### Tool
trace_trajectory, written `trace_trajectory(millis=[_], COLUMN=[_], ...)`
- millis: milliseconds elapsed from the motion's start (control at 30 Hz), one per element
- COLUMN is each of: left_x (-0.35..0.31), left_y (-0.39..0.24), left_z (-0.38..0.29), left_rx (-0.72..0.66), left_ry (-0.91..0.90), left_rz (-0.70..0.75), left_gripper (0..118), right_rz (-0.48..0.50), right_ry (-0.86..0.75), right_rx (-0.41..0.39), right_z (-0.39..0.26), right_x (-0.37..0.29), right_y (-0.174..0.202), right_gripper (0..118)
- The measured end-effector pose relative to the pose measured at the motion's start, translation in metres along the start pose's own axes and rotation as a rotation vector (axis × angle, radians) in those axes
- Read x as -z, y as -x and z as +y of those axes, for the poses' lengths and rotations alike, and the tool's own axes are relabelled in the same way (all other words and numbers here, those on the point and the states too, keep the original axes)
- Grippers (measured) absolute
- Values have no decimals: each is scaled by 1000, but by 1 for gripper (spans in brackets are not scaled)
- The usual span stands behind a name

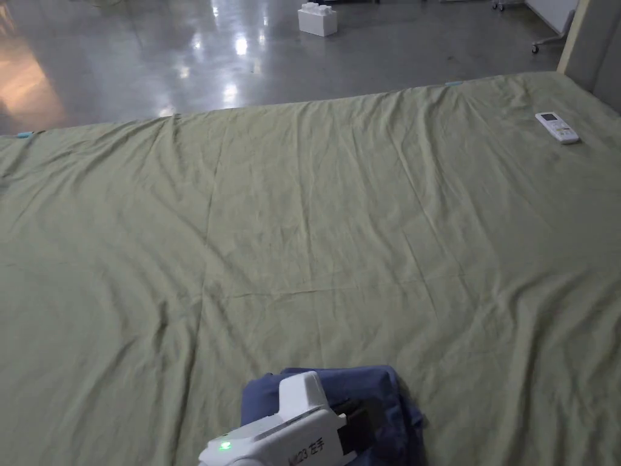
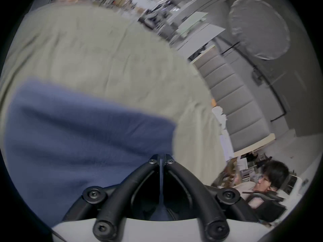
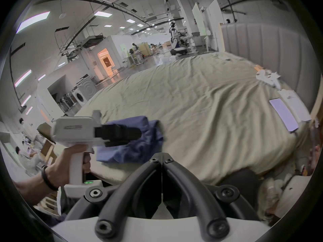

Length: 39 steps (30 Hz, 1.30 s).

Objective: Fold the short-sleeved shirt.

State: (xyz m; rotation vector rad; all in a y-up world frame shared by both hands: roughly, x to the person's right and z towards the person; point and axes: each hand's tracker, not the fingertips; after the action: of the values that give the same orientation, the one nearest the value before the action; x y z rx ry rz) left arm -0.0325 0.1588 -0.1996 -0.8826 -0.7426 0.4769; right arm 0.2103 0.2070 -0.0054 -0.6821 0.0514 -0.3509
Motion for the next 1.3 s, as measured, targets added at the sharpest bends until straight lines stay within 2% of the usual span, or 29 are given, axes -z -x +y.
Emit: trace_trajectory(millis=[67,133,200,233,267,300,333,367,400,433,467,500,533,567,667,767,867,900,933,1000,1067,1200,1300], left_x=[-39,-75,-105,-116,-127,-135,-141,-147,-152,-156,-155,-152,-147,-142,-112,-76,-41,-39,-38,-38,-40,-63,-114], left_y=[-6,-4,6,13,22,31,40,50,60,69,79,89,98,107,127,142,145,141,138,135,137,129,142], left_z=[10,17,20,21,21,20,18,16,14,13,14,15,16,18,21,18,12,11,13,16,18,28,50], left_rx=[8,29,27,17,3,-11,-24,-40,-62,-79,-97,-123,-131,-140,-178,-194,-245,-217,-178,-174,-203,-188,-178], left_ry=[-80,-121,-143,-145,-146,-140,-138,-140,-144,-143,-134,-115,-102,-90,2,60,165,157,135,145,159,152,70], left_rz=[-61,-23,22,27,34,32,30,27,24,12,-2,-11,-8,-10,-34,-122,-150,-117,-92,-49,-50,-57,-75], left_gripper=[3,3,3,3,4,5,10,23,40,61,85,96,98,98,98,98,98,93,83,49,46,40,39], right_rz=[21,116,209,206,158,62,-19,-97,-7,31,-1,-5,-9,-13,-10,2,-5,-5,-3,-3,6,35,136], right_ry=[16,34,36,72,139,229,335,474,414,273,327,323,322,330,337,334,322,322,322,319,312,257,161], right_rx=[64,113,120,105,89,61,-8,-96,-97,-27,55,27,-37,-81,-43,-2,-45,-64,-78,-62,-41,-72,-22], right_z=[9,23,35,38,41,39,33,22,7,11,12,13,12,15,19,17,15,16,16,15,16,23,28], right_x=[36,72,104,120,140,159,176,196,198,192,187,186,190,184,181,182,180,180,180,180,179,158,133], right_y=[10,22,34,38,41,40,38,34,28,27,28,31,34,36,32,27,33,33,33,32,30,38,44], right_gripper=[0,0,0,0,0,0,0,1,1,0,0,0,0,0,0,0,0,0,0,0,0,0,0])
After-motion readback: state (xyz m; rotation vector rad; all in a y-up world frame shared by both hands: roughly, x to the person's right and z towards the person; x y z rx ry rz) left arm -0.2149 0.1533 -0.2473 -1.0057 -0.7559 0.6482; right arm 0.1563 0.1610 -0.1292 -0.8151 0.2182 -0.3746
